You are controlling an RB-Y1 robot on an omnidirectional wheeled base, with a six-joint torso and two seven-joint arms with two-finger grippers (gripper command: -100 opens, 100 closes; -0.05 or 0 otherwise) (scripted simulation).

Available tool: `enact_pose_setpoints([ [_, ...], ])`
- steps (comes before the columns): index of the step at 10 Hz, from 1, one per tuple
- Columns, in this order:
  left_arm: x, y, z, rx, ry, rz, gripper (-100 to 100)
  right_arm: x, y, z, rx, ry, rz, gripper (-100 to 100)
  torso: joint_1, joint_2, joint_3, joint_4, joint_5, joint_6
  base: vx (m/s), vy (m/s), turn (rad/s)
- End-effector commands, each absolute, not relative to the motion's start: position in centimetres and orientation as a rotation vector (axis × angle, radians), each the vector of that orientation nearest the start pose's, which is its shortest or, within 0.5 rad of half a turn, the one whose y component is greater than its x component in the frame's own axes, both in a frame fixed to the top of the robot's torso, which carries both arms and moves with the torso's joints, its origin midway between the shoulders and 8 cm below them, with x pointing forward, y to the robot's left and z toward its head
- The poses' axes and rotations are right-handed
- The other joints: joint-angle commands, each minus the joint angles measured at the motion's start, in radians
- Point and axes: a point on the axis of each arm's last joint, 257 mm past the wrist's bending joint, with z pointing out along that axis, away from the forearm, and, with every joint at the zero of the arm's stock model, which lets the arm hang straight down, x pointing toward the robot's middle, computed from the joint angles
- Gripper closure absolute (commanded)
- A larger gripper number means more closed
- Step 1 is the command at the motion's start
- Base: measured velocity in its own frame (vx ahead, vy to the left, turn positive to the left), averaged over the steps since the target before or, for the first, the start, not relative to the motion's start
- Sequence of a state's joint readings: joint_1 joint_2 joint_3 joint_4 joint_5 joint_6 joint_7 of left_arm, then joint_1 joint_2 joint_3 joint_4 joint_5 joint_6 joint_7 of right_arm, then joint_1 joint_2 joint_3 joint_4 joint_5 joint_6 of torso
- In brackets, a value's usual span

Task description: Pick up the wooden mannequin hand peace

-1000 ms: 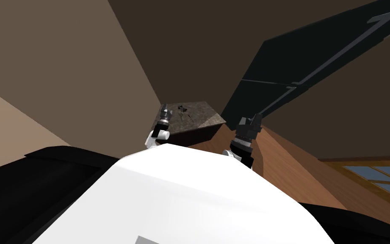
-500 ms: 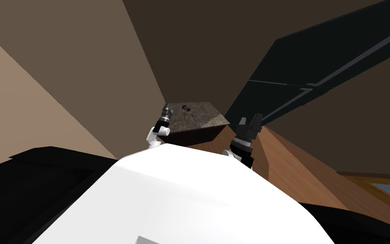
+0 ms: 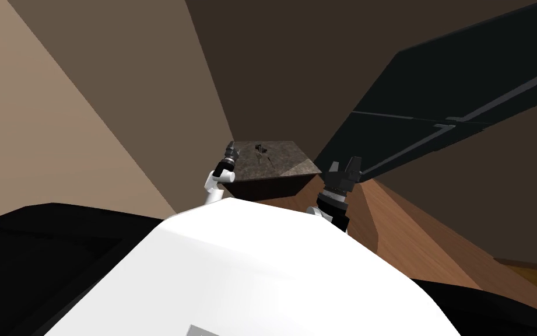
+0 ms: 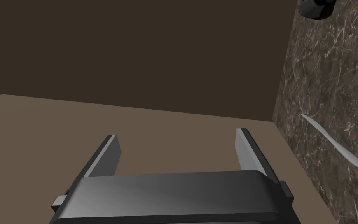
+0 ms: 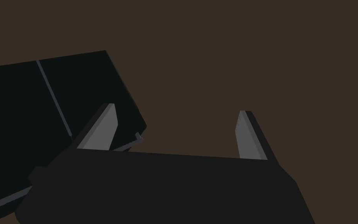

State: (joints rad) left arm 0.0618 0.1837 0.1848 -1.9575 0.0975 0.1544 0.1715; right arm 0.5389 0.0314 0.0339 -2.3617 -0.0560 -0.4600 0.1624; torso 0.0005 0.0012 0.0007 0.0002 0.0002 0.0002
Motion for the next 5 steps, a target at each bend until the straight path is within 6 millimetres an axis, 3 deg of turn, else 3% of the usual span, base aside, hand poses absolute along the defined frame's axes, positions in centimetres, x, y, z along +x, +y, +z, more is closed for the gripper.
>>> enact_pose_setpoints([
  [1,52.4,35.6,-8.3,-1.198,0.939,-1.229,-100,33.2,-28.1,4.1,0.654,0.59,1.207,0,0.0,0.0,0.0,0.0,0.0,0.0,-0.023,0.018,0.205],
  [3,52.9,35.5,-8.8,-1.227,0.958,-1.218,-100,33.2,-28.1,4.1,0.654,0.59,1.207,0,0.0,0.0,0.0,0.0,0.0,0.0,-0.013,0.008,0.05],
  [5,54.3,36.0,-9.2,-1.28,0.972,-1.205,-100,33.1,-28.1,4.1,0.654,0.59,1.207,0,0.0,0.0,0.0,0.0,0.0,0.0,-0.012,0.008,0.16],
])
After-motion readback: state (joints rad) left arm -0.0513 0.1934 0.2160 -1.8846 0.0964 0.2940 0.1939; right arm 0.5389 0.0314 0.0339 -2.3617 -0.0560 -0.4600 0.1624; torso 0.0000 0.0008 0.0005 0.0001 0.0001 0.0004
